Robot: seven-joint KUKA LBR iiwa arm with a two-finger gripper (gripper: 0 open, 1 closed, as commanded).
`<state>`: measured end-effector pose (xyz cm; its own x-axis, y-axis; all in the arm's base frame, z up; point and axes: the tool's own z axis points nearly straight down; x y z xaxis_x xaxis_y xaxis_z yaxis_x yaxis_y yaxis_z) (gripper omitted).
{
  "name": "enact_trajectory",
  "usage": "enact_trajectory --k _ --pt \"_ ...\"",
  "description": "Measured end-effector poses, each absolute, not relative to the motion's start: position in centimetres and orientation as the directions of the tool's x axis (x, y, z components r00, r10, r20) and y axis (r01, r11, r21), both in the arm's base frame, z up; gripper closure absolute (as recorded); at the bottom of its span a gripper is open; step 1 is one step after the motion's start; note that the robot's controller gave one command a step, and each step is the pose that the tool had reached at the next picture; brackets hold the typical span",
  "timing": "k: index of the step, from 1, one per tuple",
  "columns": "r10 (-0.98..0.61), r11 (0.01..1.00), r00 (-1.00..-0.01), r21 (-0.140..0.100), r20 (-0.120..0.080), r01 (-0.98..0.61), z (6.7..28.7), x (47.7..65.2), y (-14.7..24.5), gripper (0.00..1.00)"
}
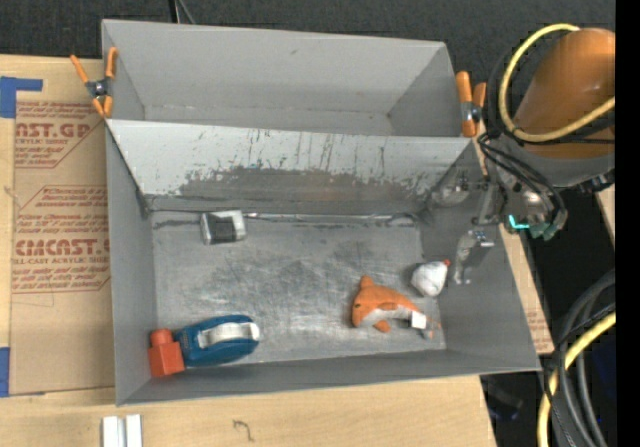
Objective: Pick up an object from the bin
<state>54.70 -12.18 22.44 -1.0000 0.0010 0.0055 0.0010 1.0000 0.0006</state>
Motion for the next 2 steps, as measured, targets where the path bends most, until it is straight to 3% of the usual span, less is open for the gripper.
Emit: enact_trajectory --k 1,2 --pt "0.0 1.0 -1.0 -0.001 -0.002 0.0 22.9 54.9 -12.1 0.0" --pt "-0.088 0.996 -0.996 -0.002 -0.008 -0.088 20.8 54.9 -12.0 0.0"
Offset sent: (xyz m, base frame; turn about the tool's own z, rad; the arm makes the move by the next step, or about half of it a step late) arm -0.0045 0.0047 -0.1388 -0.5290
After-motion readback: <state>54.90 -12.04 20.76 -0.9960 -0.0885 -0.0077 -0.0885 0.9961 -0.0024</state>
